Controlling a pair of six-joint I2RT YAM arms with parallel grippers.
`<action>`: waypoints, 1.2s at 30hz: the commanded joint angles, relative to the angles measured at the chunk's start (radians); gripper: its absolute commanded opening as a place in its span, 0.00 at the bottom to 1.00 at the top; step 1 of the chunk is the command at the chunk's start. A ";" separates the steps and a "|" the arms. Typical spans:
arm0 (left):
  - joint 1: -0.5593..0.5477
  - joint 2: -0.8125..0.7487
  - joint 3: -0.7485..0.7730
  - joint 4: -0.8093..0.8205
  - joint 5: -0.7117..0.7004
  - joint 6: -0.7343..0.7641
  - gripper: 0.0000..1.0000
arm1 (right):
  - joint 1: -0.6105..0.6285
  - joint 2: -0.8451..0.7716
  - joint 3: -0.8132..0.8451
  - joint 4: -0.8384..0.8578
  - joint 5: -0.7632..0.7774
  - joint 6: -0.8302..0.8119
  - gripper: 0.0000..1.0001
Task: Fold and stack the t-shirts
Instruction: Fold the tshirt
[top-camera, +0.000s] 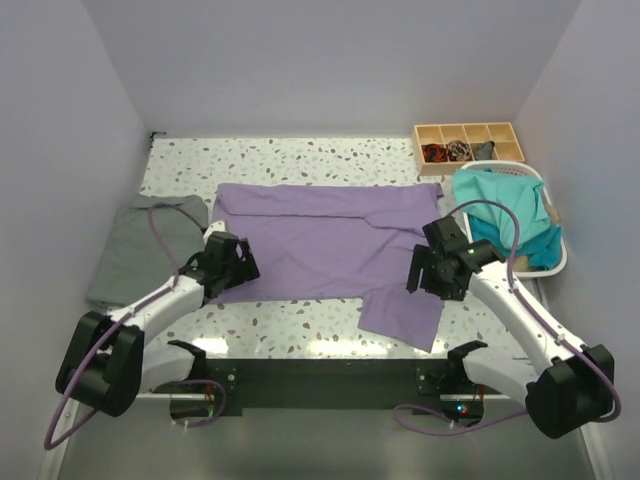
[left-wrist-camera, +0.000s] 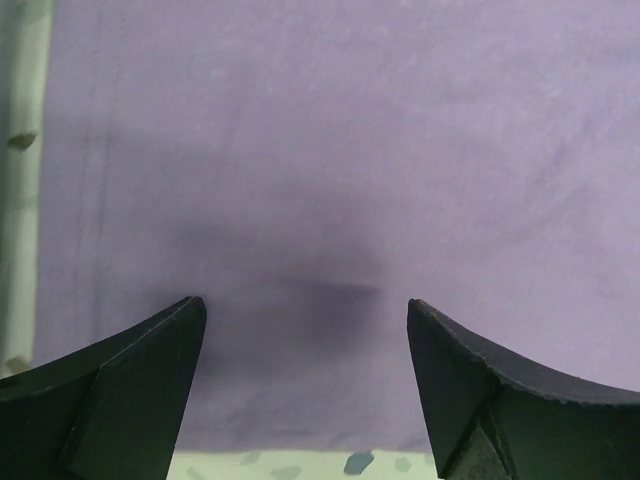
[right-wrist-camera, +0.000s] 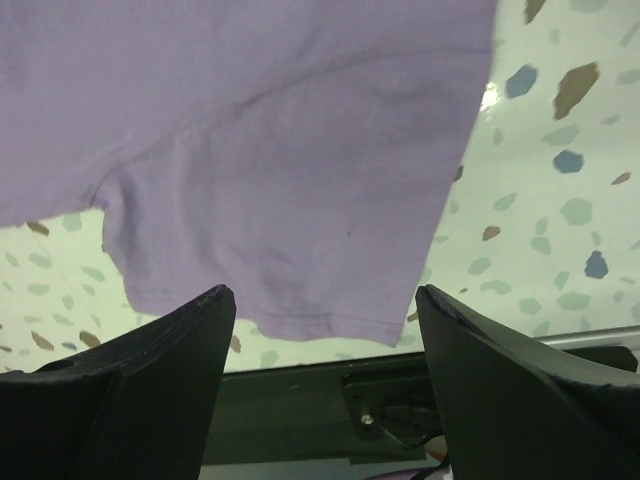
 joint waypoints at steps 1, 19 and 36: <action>-0.004 -0.135 -0.029 -0.151 -0.074 -0.085 0.87 | 0.084 -0.019 -0.018 -0.091 0.060 0.142 0.77; -0.005 -0.204 -0.118 -0.223 -0.027 -0.181 0.83 | 0.105 -0.153 -0.251 -0.168 -0.038 0.348 0.75; -0.005 -0.201 -0.134 -0.199 -0.027 -0.183 0.68 | 0.108 -0.044 -0.374 0.083 -0.084 0.319 0.56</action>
